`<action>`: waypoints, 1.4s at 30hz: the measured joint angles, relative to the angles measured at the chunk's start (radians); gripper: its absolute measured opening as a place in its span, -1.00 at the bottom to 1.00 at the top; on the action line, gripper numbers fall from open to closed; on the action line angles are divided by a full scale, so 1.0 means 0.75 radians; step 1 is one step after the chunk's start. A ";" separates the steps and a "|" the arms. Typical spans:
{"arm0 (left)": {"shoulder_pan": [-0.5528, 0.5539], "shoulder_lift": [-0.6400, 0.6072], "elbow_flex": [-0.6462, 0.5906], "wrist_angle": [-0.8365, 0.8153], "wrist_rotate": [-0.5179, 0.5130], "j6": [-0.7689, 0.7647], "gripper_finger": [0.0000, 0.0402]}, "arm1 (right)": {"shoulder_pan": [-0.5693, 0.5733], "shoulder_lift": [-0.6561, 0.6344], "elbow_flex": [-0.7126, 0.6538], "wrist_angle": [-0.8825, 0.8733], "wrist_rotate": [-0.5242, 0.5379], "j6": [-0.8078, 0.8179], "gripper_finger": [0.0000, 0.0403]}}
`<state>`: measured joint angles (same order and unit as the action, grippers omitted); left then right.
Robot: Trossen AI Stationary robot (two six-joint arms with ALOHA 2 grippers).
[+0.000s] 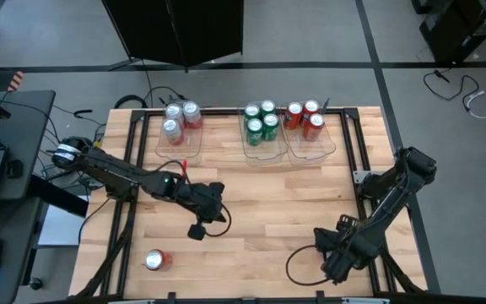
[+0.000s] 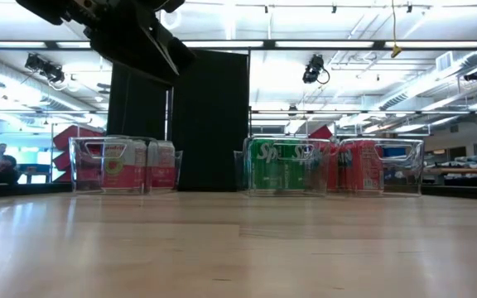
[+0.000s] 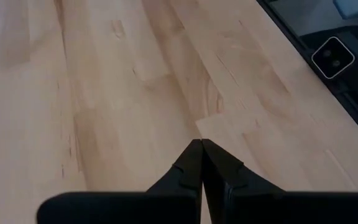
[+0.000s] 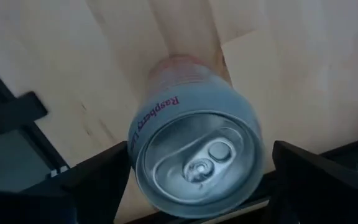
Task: Sort soda cans
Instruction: Put the white soda can into the left transparent bin
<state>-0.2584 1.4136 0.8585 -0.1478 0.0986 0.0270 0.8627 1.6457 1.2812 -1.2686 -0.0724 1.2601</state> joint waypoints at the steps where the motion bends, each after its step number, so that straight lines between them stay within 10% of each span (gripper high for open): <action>1: -0.004 0.000 0.000 0.000 0.000 -0.004 -0.94 | -0.001 0.012 0.000 0.000 -0.011 -0.005 0.85; 10: -0.017 -0.004 0.000 -0.063 -0.012 -0.001 -0.96 | -0.089 0.047 0.000 0.021 -0.028 -0.060 0.36; 26: -0.016 -0.153 -0.294 0.268 -0.015 -0.071 -0.99 | -0.667 0.053 0.283 0.083 0.235 -0.858 0.36; 42: -0.016 -0.629 -0.506 0.222 -0.066 -0.147 -0.99 | -0.955 0.654 1.158 -0.173 0.316 -1.509 0.36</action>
<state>-0.2707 0.9416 0.4786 0.0185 0.0494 -0.0834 0.1461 2.1360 2.1500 -1.3984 0.1646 0.1286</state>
